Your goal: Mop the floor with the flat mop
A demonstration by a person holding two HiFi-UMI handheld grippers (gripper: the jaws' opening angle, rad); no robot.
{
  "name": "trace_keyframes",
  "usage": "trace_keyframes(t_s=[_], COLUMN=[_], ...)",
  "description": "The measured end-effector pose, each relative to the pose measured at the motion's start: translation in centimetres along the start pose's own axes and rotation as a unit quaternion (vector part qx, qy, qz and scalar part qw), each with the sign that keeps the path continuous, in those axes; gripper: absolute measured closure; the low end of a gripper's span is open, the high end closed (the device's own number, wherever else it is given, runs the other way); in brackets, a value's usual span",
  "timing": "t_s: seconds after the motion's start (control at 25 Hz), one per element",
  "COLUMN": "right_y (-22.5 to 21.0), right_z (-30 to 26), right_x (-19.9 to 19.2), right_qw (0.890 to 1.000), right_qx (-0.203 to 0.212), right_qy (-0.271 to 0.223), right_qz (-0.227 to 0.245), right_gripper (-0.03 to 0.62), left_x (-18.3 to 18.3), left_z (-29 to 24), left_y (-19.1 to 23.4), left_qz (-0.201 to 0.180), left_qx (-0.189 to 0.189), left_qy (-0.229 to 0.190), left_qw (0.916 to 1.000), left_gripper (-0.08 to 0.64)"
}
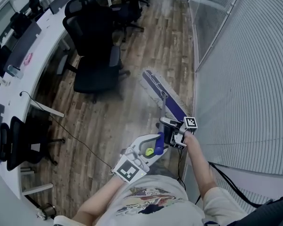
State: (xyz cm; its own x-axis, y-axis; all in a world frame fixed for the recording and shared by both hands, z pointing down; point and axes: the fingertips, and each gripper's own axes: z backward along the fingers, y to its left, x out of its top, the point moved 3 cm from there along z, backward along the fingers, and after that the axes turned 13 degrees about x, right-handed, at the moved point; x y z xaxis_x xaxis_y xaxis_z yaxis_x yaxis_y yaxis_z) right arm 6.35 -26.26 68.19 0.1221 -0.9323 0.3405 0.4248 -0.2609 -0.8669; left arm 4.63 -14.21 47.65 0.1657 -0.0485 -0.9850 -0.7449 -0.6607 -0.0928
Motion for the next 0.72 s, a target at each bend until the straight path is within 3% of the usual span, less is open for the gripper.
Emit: trace_keyframes(t_s=[0.16,0.32,0.48,0.72], right_y=[0.3,-0.4,-0.8,-2.2], right_z=[0.7,1.3,1.6,3.5], right_x=[4.8,6.5,6.0,4.8], right_qw=[0.997,0.989,0.986,0.979], right_qx=[0.01,0.036,0.04,0.048], right_qy=[-0.071,-0.145,-0.163,-0.195], right_qz=[0.004,0.001,-0.013,-0.028], right_gripper=[0.351,0.368,0.38,0.408], left_x=[-1.5,-2.5,-3.3,-4.7], left_z=[-4.1,-5.4,-5.1,-3.9], left_y=[1.5,1.7,0.9,-1.5], left_qz=[-0.03,-0.054,-0.081,-0.174], left_qx=[-0.014,-0.017,-0.03,-0.071], left_qy=[0.028,0.046,0.06,0.073], left_qw=[0.999,0.9974,0.9944,0.9794], left_gripper=[0.402,0.402,0.402,0.402])
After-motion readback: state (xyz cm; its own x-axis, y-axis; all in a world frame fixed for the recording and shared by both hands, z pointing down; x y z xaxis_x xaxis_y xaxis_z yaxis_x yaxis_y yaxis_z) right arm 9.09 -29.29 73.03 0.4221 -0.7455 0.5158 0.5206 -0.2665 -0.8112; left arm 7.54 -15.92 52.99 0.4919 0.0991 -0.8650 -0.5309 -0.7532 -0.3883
